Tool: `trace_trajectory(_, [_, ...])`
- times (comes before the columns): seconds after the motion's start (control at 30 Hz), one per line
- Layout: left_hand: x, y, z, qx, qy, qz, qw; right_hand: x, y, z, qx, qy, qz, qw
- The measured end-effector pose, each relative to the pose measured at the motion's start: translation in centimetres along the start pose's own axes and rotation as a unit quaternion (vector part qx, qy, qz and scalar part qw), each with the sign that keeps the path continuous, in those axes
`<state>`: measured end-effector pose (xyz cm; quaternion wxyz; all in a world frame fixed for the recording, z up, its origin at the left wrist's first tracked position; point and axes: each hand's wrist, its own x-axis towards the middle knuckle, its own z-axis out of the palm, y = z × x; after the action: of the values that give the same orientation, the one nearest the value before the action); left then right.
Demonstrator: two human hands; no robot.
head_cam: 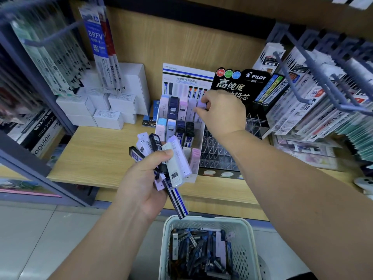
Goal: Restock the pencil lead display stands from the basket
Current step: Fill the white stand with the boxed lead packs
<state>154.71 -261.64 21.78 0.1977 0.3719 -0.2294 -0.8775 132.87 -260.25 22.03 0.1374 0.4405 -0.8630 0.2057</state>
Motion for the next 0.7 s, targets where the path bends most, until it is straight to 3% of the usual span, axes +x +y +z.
trace_trajectory(0.23, [0.3, -0.1, -0.1, -0.015, 0.007, 0.001, 1.000, -0.6, -0.3, -1.3, 0.126, 0.065, 0.011, 0.990])
trace_trajectory(0.4, [0.3, -0.3, -0.2, -0.015, 0.019, 0.001, 1.000, -0.3, -0.1, -3.2, 0.216, 0.053, 0.029, 0.974])
trace_trajectory(0.57, [0.3, -0.4, -0.1, -0.013, 0.026, -0.002, 1.000, -0.3, 0.7, -3.5, 0.210, 0.007, 0.022, 0.977])
trace_trajectory(0.7, [0.0, -0.4, 0.1, -0.016, 0.028, 0.008, 0.999, -0.2, 1.0, -3.1, 0.154, -0.021, -0.035, 0.987])
